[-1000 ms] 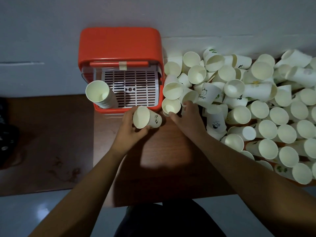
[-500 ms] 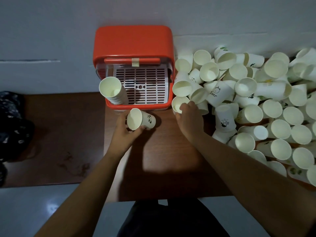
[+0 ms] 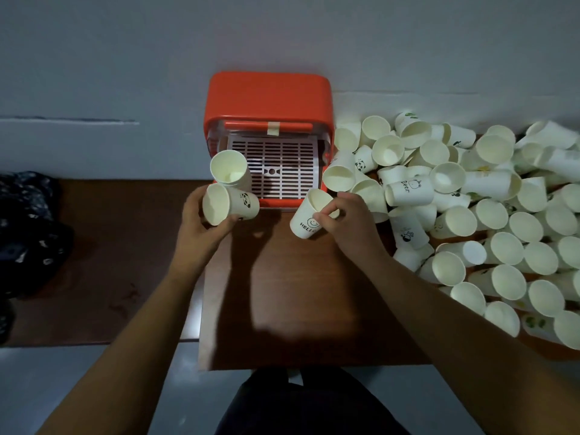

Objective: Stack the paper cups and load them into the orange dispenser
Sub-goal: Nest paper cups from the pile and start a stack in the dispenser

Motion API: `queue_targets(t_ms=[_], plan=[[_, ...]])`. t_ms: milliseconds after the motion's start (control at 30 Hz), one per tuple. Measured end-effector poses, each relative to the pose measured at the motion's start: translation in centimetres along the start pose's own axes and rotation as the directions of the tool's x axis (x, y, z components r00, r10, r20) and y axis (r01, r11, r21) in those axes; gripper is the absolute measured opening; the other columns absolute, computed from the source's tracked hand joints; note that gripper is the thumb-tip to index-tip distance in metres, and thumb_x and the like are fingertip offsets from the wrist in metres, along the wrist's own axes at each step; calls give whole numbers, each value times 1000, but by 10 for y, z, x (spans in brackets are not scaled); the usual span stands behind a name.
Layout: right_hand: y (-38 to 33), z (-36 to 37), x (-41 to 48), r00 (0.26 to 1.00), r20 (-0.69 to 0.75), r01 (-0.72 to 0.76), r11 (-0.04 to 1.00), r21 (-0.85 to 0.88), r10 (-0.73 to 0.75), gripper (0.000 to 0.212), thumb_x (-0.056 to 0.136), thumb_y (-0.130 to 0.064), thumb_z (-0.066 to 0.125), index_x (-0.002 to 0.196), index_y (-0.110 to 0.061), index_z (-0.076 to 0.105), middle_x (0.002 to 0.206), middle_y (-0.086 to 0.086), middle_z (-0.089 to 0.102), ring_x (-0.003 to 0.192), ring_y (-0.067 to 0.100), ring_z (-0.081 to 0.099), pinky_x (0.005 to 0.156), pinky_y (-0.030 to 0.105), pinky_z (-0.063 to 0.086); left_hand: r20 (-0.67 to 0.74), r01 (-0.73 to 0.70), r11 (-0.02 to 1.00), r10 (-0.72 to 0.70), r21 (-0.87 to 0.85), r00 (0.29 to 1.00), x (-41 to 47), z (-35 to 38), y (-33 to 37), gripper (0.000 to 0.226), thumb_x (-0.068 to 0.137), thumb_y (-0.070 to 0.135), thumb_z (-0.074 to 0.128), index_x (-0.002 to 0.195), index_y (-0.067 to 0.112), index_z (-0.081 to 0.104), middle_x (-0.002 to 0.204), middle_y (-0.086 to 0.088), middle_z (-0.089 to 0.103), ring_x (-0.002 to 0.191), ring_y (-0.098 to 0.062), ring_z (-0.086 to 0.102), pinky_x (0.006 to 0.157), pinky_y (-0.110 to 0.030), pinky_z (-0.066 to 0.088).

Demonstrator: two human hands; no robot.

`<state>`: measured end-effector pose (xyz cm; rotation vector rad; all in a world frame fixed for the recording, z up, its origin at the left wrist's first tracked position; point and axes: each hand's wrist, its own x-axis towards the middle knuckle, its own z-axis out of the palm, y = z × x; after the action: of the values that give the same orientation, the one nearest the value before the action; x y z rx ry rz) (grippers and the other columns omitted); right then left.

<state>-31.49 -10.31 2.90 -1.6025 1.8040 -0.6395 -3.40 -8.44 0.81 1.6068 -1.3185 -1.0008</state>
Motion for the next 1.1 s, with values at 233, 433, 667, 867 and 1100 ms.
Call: queue_targets(t_ms=[233, 433, 667, 867, 1100], plan=[[-37, -2, 11, 999, -29, 44, 997, 70, -42, 15, 82, -30, 74, 74, -20, 66, 78, -13, 58, 71, 0, 52, 59, 7, 33, -61, -75, 996, 71, -57, 996, 47, -29, 40, 63, 85, 21, 79, 138, 11, 46, 132, -1, 54, 110, 4, 55, 88, -11, 46], [-39, 1, 11, 999, -39, 5, 997, 82, -2, 14, 80, -31, 73, 74, -20, 67, 81, -12, 59, 72, 0, 52, 62, 14, 32, -124, -115, 984, 98, -135, 987, 65, -42, 47, 56, 83, 34, 74, 131, 17, 50, 125, 1, 55, 107, -2, 56, 86, -15, 48], [-40, 6, 9, 999, -24, -42, 994, 100, 45, 15, 84, -31, 72, 83, -17, 66, 89, -13, 60, 78, 0, 54, 60, 8, 34, -60, -158, 987, 159, 31, 985, 75, -29, 31, 64, 79, 29, 82, 131, 27, 46, 137, -2, 47, 119, -9, 53, 91, -11, 46], [-61, 12, 31, 999, -47, 18, 992, 125, -12, 14, 80, -33, 72, 77, -22, 66, 98, -9, 62, 91, 3, 56, 72, 19, 43, -23, -232, 963, 237, 140, 971, 94, -21, 37, 68, 80, 29, 81, 137, 17, 47, 133, -1, 47, 118, -6, 48, 93, -6, 39], [-92, 14, 52, 995, -96, 36, 981, 191, -18, 17, 78, -35, 74, 87, -26, 63, 107, -6, 60, 88, 3, 54, 71, 19, 42, 212, -63, 959, 3, 276, 977, 105, -13, 0, 90, 67, 42, 85, 145, 26, 44, 141, -9, 38, 134, -22, 42, 112, -39, 40]])
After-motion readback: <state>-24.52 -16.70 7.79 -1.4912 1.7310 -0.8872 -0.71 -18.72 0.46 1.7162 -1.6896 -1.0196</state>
